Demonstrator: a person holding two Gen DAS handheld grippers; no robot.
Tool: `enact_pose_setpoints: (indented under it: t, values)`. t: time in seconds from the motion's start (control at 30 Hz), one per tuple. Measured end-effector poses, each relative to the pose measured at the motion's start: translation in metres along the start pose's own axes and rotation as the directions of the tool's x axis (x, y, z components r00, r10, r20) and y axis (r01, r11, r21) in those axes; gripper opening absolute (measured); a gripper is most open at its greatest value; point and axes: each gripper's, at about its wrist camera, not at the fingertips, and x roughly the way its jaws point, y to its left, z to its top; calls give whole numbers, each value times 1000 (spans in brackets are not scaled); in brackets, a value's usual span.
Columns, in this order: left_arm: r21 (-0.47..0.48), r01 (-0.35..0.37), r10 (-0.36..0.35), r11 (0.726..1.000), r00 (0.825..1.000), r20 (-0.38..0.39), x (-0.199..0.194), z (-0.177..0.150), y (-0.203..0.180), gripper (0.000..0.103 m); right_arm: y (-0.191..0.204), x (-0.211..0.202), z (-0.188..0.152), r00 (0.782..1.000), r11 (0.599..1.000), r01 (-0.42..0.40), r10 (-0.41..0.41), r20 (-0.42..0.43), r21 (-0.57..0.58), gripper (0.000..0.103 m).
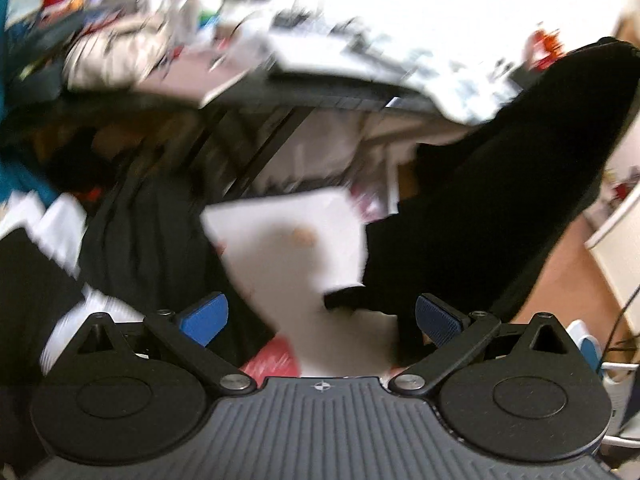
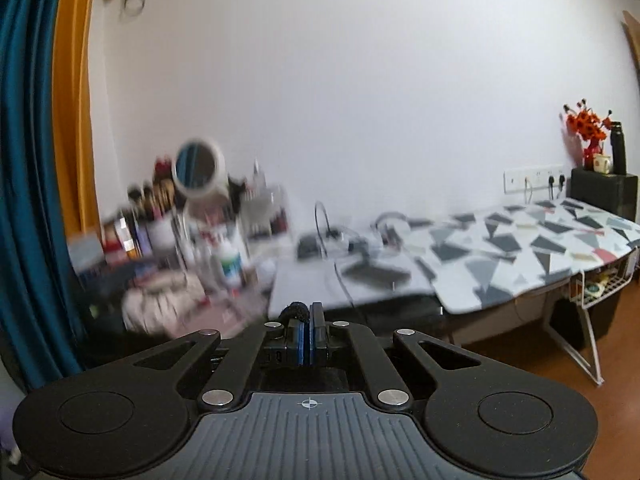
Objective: Fold clothes
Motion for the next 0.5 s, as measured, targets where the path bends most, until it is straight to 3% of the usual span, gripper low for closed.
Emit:
enact_pose_setpoints:
  t: [0.17, 0.33, 0.43, 0.5]
  values:
    - [35, 112, -115, 993, 989, 97, -8, 33, -14, 102, -6, -47, 50, 992, 1000, 13, -11, 123, -18, 2]
    - [127, 194, -213, 973, 964, 161, -6, 60, -46, 102, -18, -101, 89, 963, 997, 50, -35, 268, -52, 2]
    - [281, 231, -278, 931, 951, 139, 6, 59, -94, 102, -31, -127, 110, 946, 997, 59, -40, 322, -49, 2]
    - [422, 240, -315, 874, 942, 117, 14, 48, -134, 102, -44, -142, 123, 933, 996, 69, -45, 358, -54, 2]
